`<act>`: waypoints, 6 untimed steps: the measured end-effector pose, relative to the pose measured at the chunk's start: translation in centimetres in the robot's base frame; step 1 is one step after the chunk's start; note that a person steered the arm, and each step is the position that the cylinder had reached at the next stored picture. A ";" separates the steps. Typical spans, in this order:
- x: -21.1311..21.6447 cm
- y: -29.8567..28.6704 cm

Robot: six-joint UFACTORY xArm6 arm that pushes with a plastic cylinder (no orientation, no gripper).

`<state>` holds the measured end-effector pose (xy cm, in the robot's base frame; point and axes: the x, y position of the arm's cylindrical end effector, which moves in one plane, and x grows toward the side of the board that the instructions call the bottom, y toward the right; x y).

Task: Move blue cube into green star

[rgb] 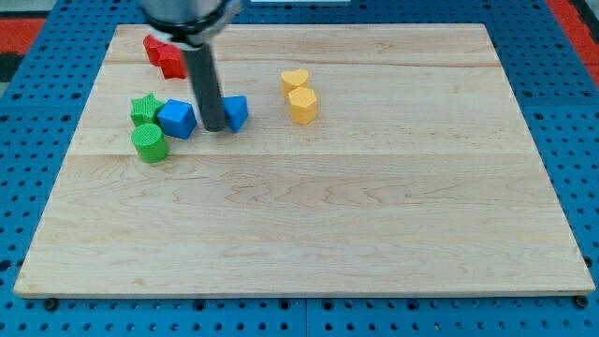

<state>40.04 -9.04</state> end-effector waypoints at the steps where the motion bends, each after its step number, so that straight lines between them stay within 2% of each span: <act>1: 0.8 5.1; 2: 0.6 8.1; 3: 4.6 5.5; 4: 2.2 -3.2; 5: 0.2 -7.4; 6: 1.5 -8.0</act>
